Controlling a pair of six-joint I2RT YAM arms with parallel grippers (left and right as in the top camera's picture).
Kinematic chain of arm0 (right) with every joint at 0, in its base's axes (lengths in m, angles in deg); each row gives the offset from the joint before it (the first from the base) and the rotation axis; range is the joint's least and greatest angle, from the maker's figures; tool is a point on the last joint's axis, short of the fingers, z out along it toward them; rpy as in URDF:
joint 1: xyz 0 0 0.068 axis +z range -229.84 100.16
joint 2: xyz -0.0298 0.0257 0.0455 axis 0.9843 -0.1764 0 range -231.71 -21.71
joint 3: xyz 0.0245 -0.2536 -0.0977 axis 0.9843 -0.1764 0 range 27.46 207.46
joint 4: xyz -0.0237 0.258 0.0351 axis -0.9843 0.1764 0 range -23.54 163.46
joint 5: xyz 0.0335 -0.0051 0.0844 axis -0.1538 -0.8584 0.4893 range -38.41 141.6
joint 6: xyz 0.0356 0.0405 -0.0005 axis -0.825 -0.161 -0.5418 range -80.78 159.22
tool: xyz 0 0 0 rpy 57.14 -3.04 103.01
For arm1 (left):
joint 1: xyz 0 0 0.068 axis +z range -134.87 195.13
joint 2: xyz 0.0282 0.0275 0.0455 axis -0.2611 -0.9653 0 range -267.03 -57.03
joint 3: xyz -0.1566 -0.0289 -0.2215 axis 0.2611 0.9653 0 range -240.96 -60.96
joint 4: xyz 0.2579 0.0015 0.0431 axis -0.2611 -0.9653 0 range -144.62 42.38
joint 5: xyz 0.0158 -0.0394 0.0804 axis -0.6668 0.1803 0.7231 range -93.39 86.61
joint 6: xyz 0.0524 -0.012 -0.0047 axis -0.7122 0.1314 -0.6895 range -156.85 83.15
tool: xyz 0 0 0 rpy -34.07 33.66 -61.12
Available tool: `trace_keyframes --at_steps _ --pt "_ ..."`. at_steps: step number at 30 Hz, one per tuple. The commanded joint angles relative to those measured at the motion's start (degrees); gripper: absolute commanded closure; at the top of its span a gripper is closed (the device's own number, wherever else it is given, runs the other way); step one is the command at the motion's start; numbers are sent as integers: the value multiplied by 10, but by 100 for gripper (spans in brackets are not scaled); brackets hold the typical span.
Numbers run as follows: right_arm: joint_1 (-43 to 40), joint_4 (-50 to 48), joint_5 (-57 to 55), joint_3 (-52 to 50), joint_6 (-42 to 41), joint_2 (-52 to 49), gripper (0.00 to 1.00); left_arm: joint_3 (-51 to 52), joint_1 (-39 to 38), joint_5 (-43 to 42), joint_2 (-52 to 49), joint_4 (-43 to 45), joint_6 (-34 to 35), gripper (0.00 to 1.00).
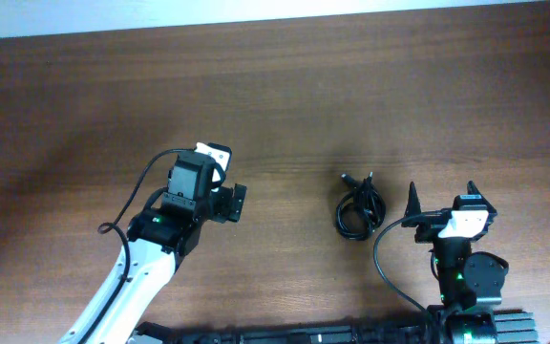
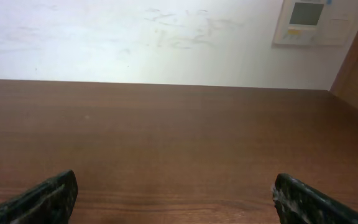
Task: Untangle cables
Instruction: 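Move the right gripper down onto the black cable bundle and grasp it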
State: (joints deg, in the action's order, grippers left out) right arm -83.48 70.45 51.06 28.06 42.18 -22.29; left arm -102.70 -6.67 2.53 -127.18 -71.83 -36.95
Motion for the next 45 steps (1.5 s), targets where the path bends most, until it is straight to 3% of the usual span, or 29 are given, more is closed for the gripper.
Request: trace_keyframes --at_steps 1,4,9,17,22,40,43,45 --pt "3 -43 99 -3 -9 3 1 -13 -2 -8 -2 2 5 1" --pt "2 -110 175 -2 -46 3 1 -13 -2 -8 -2 2 5 1" --pt "2 -60 151 54 -69 -18 1 -13 -2 -8 -2 2 5 1" --pt "2 71 261 327 -69 -419 1 -13 -2 -8 -2 2 5 1" --pt "2 89 290 380 -69 -577 1 -13 -2 -7 -2 2 5 1" --pt "2 74 288 383 -100 -587 1 -13 -2 -8 -2 12 5 1" --pt "2 147 257 423 -99 -587 1 -13 -2 -8 -2 12 5 1" --pt "2 236 177 465 -99 -587 1 -13 -2 -8 -2 12 6 1"
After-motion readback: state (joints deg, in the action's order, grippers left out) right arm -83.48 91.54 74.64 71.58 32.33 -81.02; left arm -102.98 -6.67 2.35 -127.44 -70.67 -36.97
